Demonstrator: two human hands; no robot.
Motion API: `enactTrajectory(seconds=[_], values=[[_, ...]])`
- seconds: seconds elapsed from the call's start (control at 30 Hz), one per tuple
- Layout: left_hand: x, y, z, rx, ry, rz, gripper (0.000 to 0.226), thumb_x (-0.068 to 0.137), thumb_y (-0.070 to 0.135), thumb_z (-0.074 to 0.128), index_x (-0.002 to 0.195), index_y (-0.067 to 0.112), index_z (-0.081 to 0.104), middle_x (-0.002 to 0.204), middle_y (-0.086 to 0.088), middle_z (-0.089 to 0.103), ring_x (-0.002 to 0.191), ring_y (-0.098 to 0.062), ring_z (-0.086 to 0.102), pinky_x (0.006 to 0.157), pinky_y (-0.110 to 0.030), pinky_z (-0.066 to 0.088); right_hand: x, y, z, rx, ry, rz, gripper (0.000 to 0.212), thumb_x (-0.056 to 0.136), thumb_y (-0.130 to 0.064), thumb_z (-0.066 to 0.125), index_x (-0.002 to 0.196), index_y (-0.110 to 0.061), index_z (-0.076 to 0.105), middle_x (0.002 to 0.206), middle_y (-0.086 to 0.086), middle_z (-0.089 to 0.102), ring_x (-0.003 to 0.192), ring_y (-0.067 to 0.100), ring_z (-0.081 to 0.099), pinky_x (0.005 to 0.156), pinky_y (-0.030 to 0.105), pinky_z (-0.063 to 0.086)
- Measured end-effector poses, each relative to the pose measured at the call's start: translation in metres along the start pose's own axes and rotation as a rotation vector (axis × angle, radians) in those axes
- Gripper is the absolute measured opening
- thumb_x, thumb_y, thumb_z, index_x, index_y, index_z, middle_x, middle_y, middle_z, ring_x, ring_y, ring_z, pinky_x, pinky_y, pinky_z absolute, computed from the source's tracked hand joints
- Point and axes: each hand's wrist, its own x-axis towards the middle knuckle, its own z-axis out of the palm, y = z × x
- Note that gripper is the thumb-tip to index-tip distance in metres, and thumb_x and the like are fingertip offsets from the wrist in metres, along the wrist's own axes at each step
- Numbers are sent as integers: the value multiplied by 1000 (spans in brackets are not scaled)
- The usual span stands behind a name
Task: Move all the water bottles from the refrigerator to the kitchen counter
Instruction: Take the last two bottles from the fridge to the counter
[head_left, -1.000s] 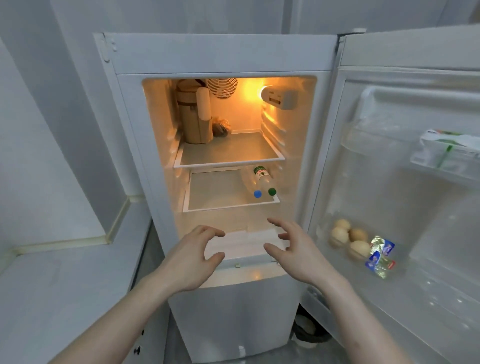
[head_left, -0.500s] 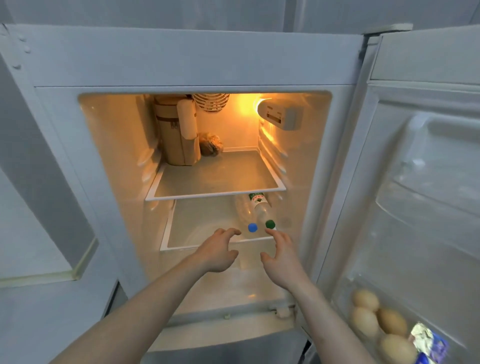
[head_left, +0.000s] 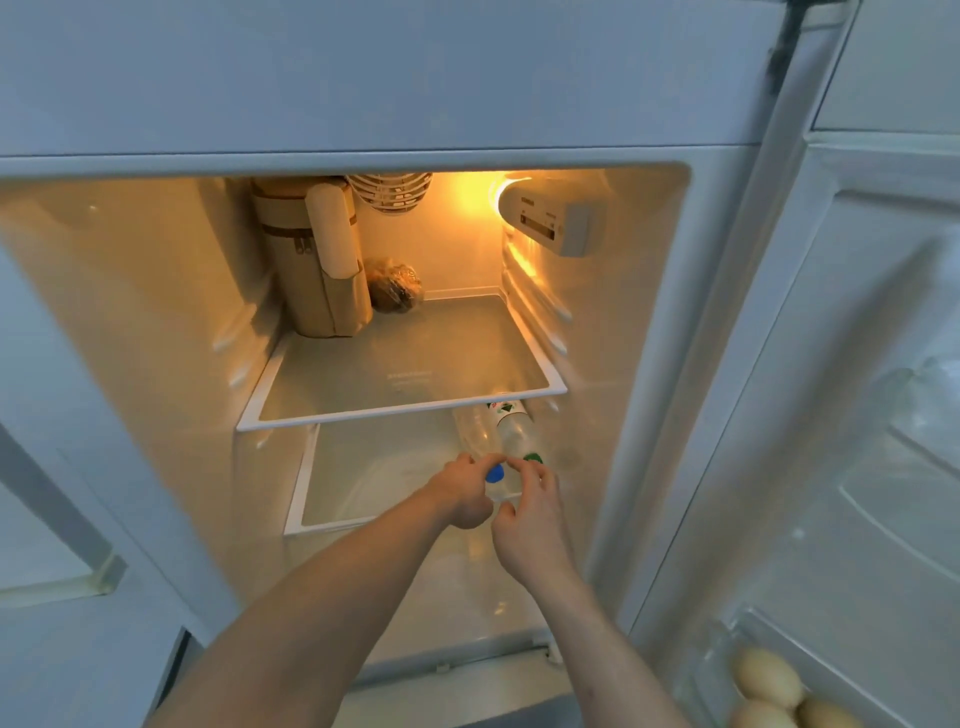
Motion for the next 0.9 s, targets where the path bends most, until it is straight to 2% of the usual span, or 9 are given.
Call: enactTrajectory(seconds=[0.17, 0.3, 0.4, 0.53, 0.7, 0.8, 0.9], values=[[-2, -10, 4, -44, 77, 29, 60, 87, 14, 64, 138, 39, 45, 133, -2, 61, 116, -26, 59, 97, -41, 54, 13, 1, 11, -3, -18, 68, 61, 98, -2, 48, 154, -24, 39, 166, 1, 21, 151, 24, 32, 116, 35, 37], [-23, -36, 14, -109, 199, -19, 38, 91, 26, 70, 111, 44, 43, 119, 1, 62, 98, -19, 58, 89, -34, 56, 33, -5, 30, -6, -9, 133, 65, 95, -4, 52, 155, -22, 37, 166, 4, 19, 152, 30, 28, 118, 42, 37], [-43, -50, 19, -148, 322, -24, 30, 96, 28, 70, 109, 38, 44, 116, 3, 61, 95, -16, 57, 84, -27, 51, 49, -4, 42, -9, 0, 200, 66, 94, -8, 54, 155, -24, 35, 167, 5, 16, 150, 33, 26, 120, 48, 38], [-68, -60, 12, -229, 494, -13, 22, 100, 35, 62, 105, 41, 42, 100, 6, 62, 84, -14, 58, 77, -35, 56, 72, 1, 46, -27, 31, 304, 70, 89, -12, 57, 155, -23, 35, 165, 8, 14, 146, 34, 27, 115, 50, 41], [-101, -63, -13, -374, 764, 33, 17, 99, 30, 62, 108, 38, 51, 93, 14, 60, 79, -7, 57, 70, -31, 51, 94, -1, 54, 17, 11, 426, 67, 90, -16, 59, 153, -23, 38, 169, 9, 3, 142, 39, 29, 112, 49, 39], [-123, -58, -28, -422, 879, 54, 13, 100, 32, 61, 112, 34, 55, 90, 15, 60, 78, -9, 58, 67, -25, 47, 101, 5, 56, 17, 23, 444, 60, 89, -15, 62, 147, -21, 47, 163, 10, 12, 137, 38, 35, 109, 48, 40], [-155, -51, -37, -430, 947, 49, 11, 100, 34, 60, 110, 31, 58, 75, 19, 52, 69, -10, 53, 60, -12, 36, 106, 11, 55, 32, 25, 458, 45, 89, -11, 64, 132, -19, 55, 153, 14, 24, 131, 39, 43, 105, 44, 44]])
